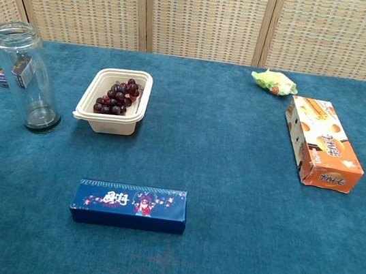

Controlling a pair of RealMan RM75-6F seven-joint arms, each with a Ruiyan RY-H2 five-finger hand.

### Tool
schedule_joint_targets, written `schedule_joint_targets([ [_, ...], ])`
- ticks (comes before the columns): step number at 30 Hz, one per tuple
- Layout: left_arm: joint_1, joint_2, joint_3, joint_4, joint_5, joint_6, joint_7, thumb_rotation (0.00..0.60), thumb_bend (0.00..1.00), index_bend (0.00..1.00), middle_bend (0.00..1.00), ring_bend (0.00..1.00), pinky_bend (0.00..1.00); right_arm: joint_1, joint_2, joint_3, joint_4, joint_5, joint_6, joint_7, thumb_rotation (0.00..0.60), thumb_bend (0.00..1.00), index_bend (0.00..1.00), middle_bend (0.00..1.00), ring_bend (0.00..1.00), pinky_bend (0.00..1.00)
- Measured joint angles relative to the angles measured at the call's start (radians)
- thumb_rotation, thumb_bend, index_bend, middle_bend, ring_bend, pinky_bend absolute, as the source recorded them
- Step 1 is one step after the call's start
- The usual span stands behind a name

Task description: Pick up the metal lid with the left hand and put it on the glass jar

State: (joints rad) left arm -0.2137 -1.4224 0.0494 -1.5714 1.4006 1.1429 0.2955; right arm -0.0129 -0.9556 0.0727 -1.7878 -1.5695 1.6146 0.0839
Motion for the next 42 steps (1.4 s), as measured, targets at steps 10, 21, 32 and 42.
schedule_joint_targets([
  [10,-0.007,-0.011,-0.001,0.008,-0.013,-0.001,0.003,0.6,0.49,0.55,0.0,0.0,0.0,0.001,0.002,0.001,0.002,0.004,-0.003,0.01,0.6,0.0,0.0,0.0,0.0,0.0],
  [21,-0.01,-0.004,-0.007,0.014,0.014,0.034,-0.038,0.6,0.51,0.57,0.0,0.0,0.0,0.002,0.001,-0.001,0.001,0.003,-0.007,0.011,0.6,0.0,0.0,0.0,0.0,0.0],
  [32,-0.049,0.147,-0.082,-0.126,0.09,0.117,-0.096,0.6,0.51,0.6,0.0,0.0,0.0,0.005,-0.008,0.001,0.002,0.013,-0.01,-0.01,0.6,0.0,0.0,0.0,0.0,0.0],
  [42,-0.166,0.392,-0.276,-0.325,-0.002,0.084,-0.103,0.6,0.51,0.6,0.0,0.0,0.0,0.016,-0.025,0.015,0.015,0.049,-0.03,-0.031,0.6,0.0,0.0,0.0,0.0,0.0],
])
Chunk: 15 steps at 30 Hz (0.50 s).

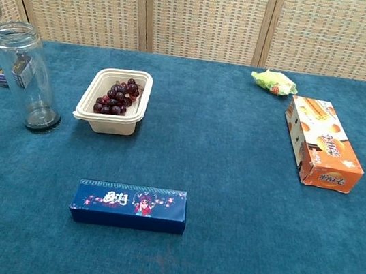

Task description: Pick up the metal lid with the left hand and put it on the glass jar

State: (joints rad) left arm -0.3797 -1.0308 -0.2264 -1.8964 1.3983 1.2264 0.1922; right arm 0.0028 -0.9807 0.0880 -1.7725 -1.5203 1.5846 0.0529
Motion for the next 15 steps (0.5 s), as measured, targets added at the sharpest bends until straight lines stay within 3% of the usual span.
schedule_joint_targets([
  [8,-0.131,0.054,-0.107,0.009,-0.272,-0.137,0.027,0.6,0.51,0.6,0.0,0.0,0.0,0.009,-0.014,0.009,0.013,0.022,-0.014,-0.009,0.6,0.0,0.0,0.0,0.0,0.0],
  [15,-0.201,-0.007,-0.112,0.149,-0.363,-0.212,0.013,0.6,0.51,0.6,0.0,0.0,0.0,0.012,-0.026,0.014,0.023,0.03,-0.014,-0.017,0.6,0.0,0.0,0.0,0.0,0.0],
])
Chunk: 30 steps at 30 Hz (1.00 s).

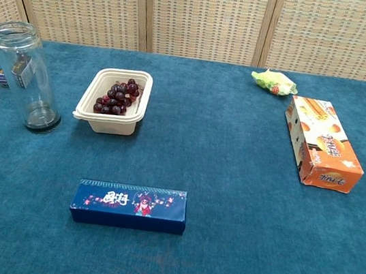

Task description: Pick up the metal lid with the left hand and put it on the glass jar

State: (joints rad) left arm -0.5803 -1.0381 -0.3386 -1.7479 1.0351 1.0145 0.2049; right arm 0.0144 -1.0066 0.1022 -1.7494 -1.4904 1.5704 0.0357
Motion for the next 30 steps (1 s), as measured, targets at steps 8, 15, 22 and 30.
schedule_joint_targets([
  [8,-0.029,-0.066,0.03,0.107,0.0,-0.034,-0.067,0.6,0.51,0.6,0.0,0.0,0.0,0.0,0.002,0.002,-0.002,0.006,-0.003,0.001,0.6,0.0,0.0,0.0,0.0,0.0],
  [15,-0.032,-0.072,0.044,0.115,0.018,-0.024,-0.077,0.6,0.51,0.6,0.0,0.0,0.0,0.001,0.004,0.001,-0.002,0.006,-0.005,0.003,0.6,0.0,0.0,0.0,0.0,0.0],
  [22,-0.045,-0.09,0.056,0.126,-0.004,-0.037,-0.068,0.6,0.51,0.6,0.0,0.0,0.0,0.0,0.005,0.0,-0.003,0.005,-0.004,0.003,0.6,0.0,0.0,0.0,0.0,0.0],
  [30,-0.063,-0.121,0.073,0.148,-0.031,-0.047,-0.046,0.6,0.51,0.6,0.0,0.0,0.0,-0.001,0.007,0.001,-0.003,0.009,-0.006,0.008,0.6,0.0,0.0,0.0,0.0,0.0],
])
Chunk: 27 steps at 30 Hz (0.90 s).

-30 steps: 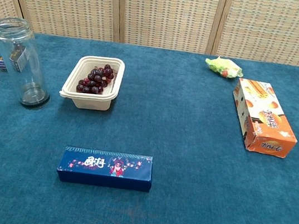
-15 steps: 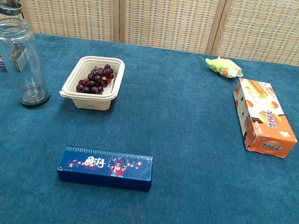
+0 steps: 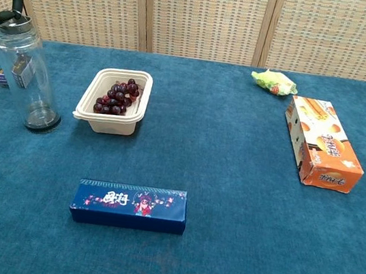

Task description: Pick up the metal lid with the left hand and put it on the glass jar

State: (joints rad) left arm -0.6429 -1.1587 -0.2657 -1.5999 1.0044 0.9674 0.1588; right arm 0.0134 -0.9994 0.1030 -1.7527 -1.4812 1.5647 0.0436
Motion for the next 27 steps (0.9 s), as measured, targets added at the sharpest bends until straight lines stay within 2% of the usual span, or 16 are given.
schedule_joint_targets([
  [15,-0.003,0.003,0.018,-0.016,-0.026,0.03,0.054,0.6,0.51,0.6,0.0,0.0,0.0,-0.003,0.004,0.0,-0.001,-0.003,0.005,0.008,0.6,0.0,0.0,0.0,0.0,0.0],
  [17,-0.003,0.004,0.02,-0.017,-0.033,0.032,0.058,0.6,0.51,0.53,0.0,0.0,0.0,-0.003,0.004,0.0,-0.002,-0.004,0.005,0.007,0.6,0.0,0.0,0.0,0.0,0.0],
  [18,-0.004,0.004,0.021,-0.017,-0.034,0.031,0.057,0.6,0.51,0.42,0.0,0.0,0.0,-0.003,0.004,0.0,-0.001,-0.004,0.005,0.008,0.6,0.0,0.0,0.0,0.0,0.0],
  [19,-0.004,0.005,0.021,-0.017,-0.036,0.03,0.057,0.6,0.51,0.26,0.0,0.0,0.0,-0.003,0.004,0.0,-0.001,-0.004,0.005,0.008,0.6,0.0,0.0,0.0,0.0,0.0],
  [21,-0.005,0.007,0.022,-0.018,-0.04,0.027,0.057,0.6,0.51,0.06,0.0,0.0,0.0,-0.003,0.004,0.0,-0.001,-0.004,0.005,0.008,0.6,0.0,0.0,0.0,0.0,0.0],
  [22,-0.006,0.009,0.022,-0.02,-0.042,0.026,0.056,0.6,0.51,0.01,0.0,0.0,0.0,-0.003,0.004,0.0,-0.002,-0.004,0.006,0.007,0.6,0.0,0.0,0.0,0.0,0.0],
  [27,-0.004,0.013,0.021,-0.024,-0.03,0.032,0.046,0.6,0.49,0.0,0.0,0.0,0.0,-0.002,0.004,0.0,-0.003,-0.004,0.005,0.006,0.6,0.0,0.0,0.0,0.0,0.0],
])
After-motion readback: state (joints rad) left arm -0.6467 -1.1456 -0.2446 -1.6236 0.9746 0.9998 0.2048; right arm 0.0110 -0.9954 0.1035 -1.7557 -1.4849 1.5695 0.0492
